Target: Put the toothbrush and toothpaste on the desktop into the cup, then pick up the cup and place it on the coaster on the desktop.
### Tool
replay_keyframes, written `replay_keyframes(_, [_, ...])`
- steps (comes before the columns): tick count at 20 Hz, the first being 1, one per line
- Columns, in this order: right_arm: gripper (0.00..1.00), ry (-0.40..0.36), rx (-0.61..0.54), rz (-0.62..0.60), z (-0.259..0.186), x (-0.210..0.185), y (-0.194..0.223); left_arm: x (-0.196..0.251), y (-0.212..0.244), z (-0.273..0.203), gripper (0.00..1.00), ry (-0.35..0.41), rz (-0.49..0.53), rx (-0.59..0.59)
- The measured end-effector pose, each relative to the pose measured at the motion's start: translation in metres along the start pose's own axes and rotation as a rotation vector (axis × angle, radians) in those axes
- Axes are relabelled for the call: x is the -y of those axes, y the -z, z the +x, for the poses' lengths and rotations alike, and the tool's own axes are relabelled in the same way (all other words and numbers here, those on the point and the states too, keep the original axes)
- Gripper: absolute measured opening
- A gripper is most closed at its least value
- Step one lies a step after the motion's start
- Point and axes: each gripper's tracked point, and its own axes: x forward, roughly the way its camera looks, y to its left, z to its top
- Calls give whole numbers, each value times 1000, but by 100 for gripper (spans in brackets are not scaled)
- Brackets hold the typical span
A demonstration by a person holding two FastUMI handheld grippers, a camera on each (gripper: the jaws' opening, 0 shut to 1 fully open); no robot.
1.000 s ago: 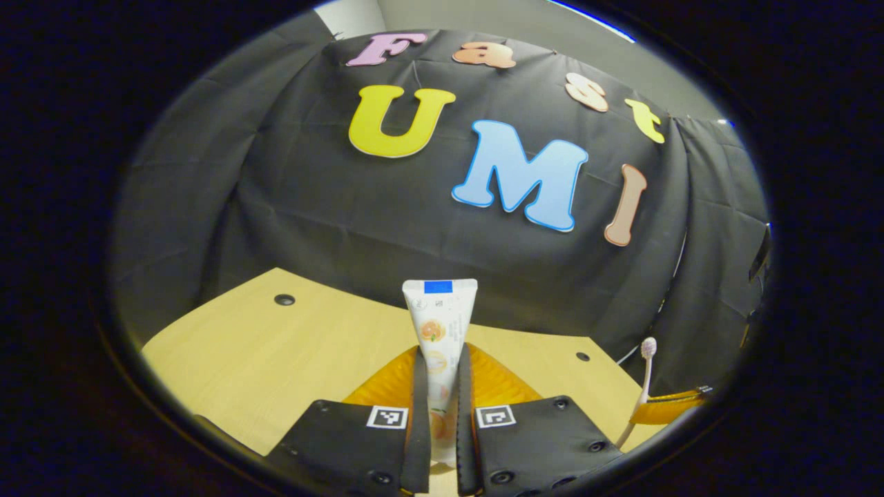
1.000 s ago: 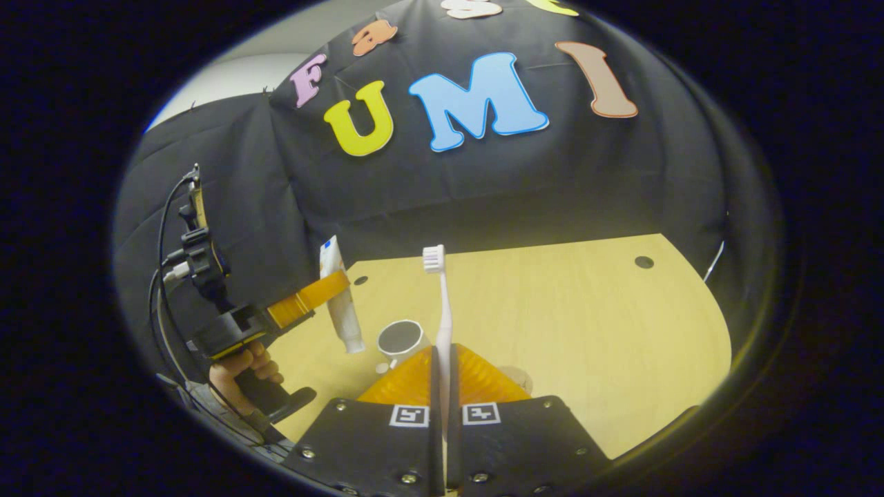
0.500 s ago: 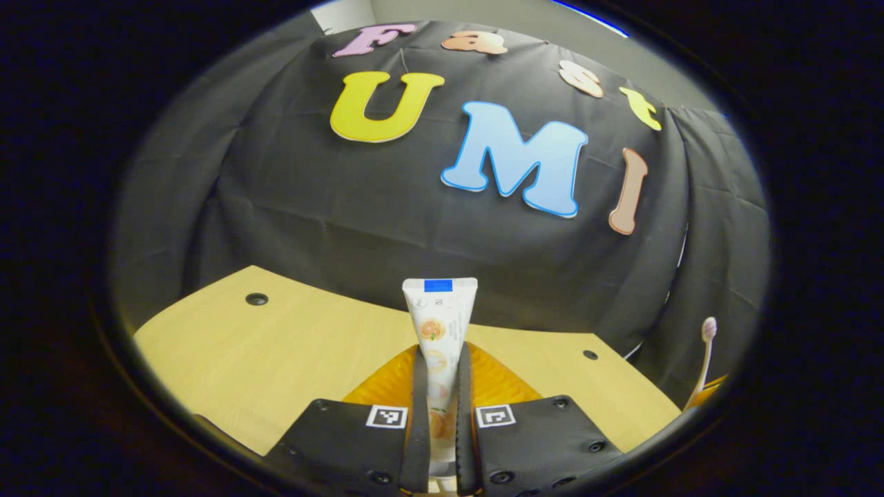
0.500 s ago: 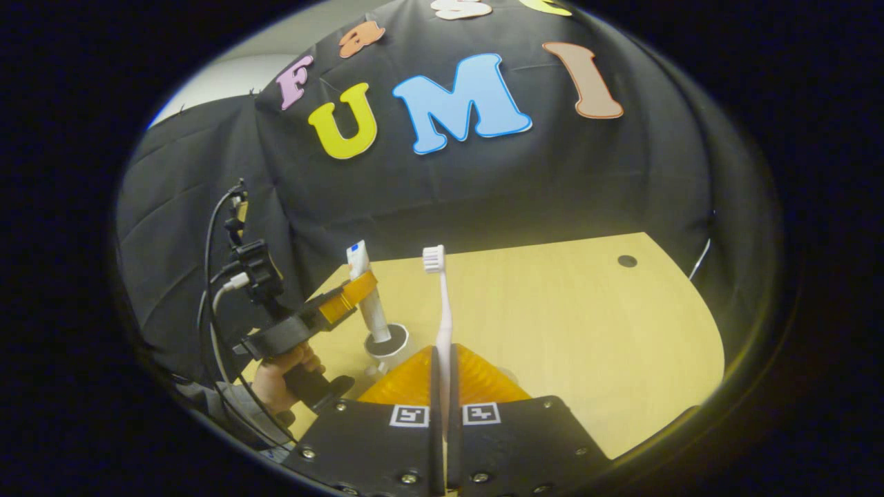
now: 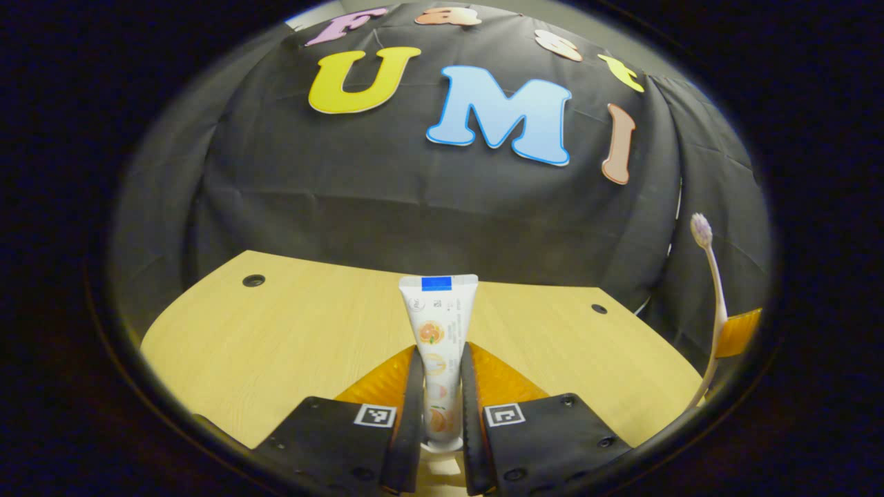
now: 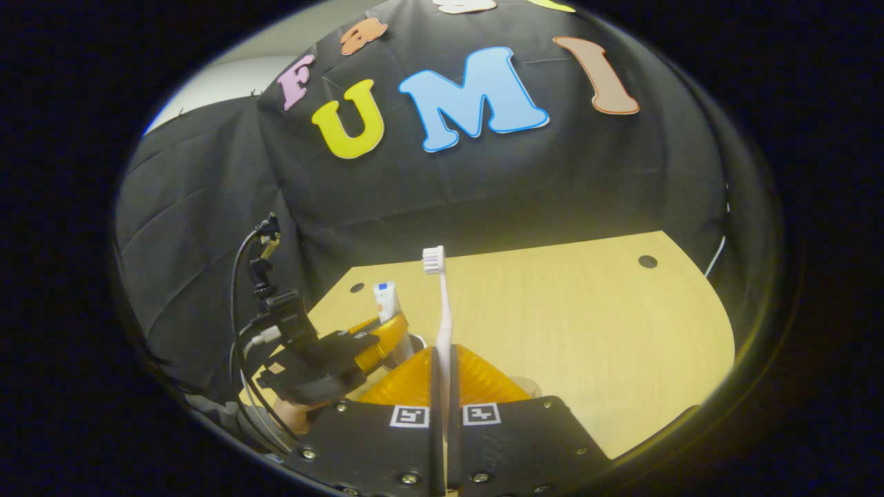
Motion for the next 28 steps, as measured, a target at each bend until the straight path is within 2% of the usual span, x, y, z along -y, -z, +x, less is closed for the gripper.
replay_keyframes(2, [3, -22, 3, 7, 11, -9, -3, 2, 11, -2, 31, 12, 17, -32])
replay_keyframes(3, [3, -27, 5, 15, 15, -11, -4, 2, 15, -4, 43, 18, 14, -51])
replay_keyframes(5, [0, -40, 16, 37, 27, -16, -8, 3, 10, -10, 47, 26, 19, -42])
replay_keyframes(6, [3, -43, 18, 50, 32, -17, -10, 2, 10, -13, 50, 33, 25, -43])
replay_keyframes(7, [3, -48, 23, 61, 37, -18, -11, 1, 9, -15, 60, 38, 28, -52])
replay_keyframes(9, [3, -53, 40, 81, 47, -20, -15, 3, 13, -24, 72, 59, 18, -71])
replay_keyframes(10, [3, -58, 51, 90, 53, -20, -19, 3, 15, -29, 74, 65, 11, -77])
replay_keyframes(11, [3, -63, 64, 100, 58, -22, -21, -2, 15, -35, 86, 63, 6, -83])
replay_keyframes(12, [3, -74, 76, 114, 64, -23, -25, -2, 15, -40, 83, 68, -1, -91])
replay_keyframes(17, [3, -100, 163, 139, 95, -30, -38, -10, 26, -68, 86, 79, -24, -134])
replay_keyframes(18, [0, -102, 177, 140, 102, -31, -40, -12, 27, -72, 87, 82, -19, -138])
replay_keyframes(20, [3, -112, 199, 147, 114, -38, -38, -14, 33, -76, 85, 93, -15, -157])
replay_keyframes(24, [3, -69, 236, 145, 133, -38, -28, -7, 45, -83, 86, 147, -45, -207])
replay_keyframes(28, [3, -35, 244, 166, 140, -36, -14, -6, 57, -83, 86, 169, -48, -244])
